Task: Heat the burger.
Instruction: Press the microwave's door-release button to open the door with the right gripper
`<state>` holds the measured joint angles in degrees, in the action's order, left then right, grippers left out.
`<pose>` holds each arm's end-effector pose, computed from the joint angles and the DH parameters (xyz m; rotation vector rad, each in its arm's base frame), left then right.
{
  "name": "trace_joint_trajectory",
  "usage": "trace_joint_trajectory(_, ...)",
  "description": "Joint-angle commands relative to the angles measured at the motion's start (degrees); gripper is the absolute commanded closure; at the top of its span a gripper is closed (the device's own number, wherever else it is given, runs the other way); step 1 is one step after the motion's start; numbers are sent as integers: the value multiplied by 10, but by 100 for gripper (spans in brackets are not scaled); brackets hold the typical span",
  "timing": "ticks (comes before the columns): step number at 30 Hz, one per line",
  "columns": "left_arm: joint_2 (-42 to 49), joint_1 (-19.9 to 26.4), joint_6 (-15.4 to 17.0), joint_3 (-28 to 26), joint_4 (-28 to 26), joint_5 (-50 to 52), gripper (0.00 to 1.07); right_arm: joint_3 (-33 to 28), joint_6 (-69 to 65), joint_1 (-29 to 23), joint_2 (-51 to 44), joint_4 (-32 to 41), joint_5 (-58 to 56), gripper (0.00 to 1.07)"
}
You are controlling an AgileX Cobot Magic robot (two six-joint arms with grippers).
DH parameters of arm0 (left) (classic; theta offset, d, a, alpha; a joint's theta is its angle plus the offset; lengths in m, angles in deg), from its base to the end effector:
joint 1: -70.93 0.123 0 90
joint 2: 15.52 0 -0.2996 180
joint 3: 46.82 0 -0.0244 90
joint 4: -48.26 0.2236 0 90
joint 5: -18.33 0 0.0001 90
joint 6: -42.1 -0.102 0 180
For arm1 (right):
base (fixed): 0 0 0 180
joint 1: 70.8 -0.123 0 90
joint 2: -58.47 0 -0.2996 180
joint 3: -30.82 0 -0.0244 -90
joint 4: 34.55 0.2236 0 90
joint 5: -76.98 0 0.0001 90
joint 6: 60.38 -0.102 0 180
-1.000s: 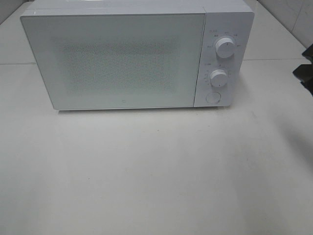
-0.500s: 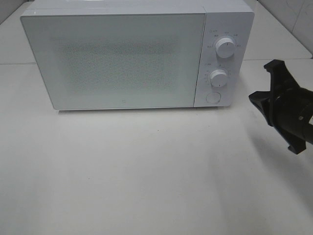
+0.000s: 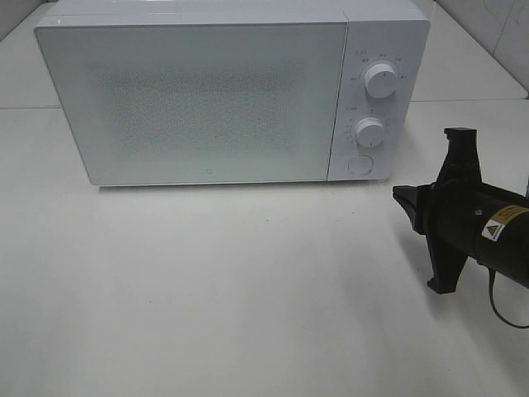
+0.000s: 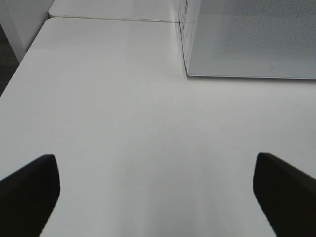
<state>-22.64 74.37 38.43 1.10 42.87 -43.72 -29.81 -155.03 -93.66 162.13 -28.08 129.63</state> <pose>-0.0369 -0.0107 0.2620 0.0110 2.0402 -0.0348 0.2330 0.0883 0.1676 1.3962 1.6876 1.2445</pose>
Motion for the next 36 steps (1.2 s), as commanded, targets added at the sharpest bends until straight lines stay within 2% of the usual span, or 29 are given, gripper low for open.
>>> trace_joint_trajectory(1,10,1,2,0,-3,7,7,2,-19,0,-2,4,10,107)
trace_joint_trajectory(5,10,1,2,0,-3,7,7,4,-20,0,-2,26,3,107)
trace_joint_trajectory(13,10,1,2,0,-3,7,7,48,-5,0,3,29,-26,107)
trace_joint_trajectory(36,10,1,2,0,-3,7,7,161,-7,2,133,29,-41,107)
